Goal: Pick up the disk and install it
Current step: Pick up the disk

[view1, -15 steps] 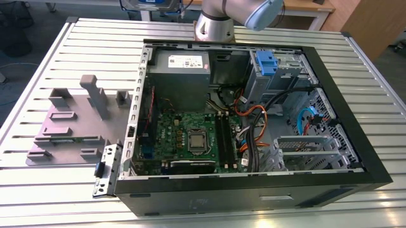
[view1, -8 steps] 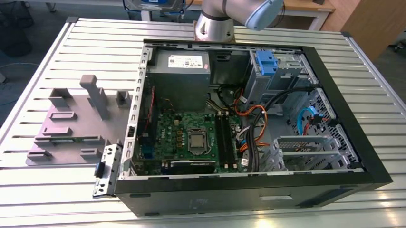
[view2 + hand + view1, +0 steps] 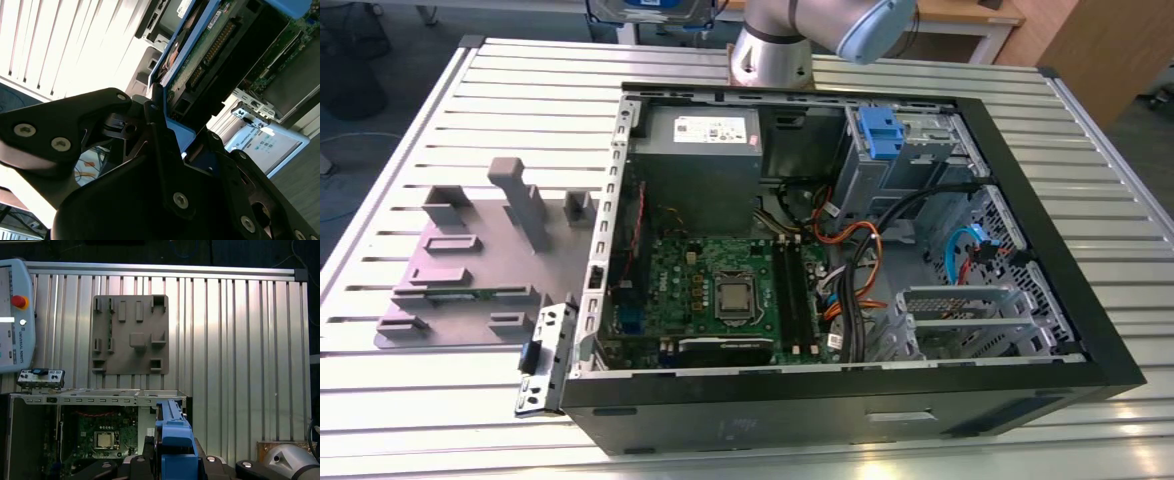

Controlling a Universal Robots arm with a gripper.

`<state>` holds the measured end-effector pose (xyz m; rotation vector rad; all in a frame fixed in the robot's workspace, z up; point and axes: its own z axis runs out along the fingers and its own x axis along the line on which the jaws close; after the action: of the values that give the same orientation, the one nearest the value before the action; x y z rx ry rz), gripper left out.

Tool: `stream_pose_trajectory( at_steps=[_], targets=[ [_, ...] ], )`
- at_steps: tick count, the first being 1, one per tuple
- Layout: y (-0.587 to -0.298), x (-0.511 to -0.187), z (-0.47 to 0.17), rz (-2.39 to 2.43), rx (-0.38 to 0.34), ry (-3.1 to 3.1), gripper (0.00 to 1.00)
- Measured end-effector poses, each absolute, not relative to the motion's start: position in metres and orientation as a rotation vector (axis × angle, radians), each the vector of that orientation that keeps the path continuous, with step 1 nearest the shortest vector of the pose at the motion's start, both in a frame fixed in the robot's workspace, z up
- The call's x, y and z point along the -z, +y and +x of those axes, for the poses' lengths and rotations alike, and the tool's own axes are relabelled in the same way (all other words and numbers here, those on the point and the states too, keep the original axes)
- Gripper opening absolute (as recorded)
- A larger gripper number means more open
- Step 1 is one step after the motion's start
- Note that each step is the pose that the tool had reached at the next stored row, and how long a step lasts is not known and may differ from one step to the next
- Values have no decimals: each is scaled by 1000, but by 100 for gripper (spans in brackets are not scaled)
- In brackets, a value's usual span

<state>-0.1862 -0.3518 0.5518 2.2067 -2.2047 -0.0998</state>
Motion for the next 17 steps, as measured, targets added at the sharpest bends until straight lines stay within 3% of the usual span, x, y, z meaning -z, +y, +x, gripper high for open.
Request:
stream_pose_trajectory(
  at_steps=[17],
  targets=[
    [-352,-552,-170,2206,101,-2204,37]
  ],
)
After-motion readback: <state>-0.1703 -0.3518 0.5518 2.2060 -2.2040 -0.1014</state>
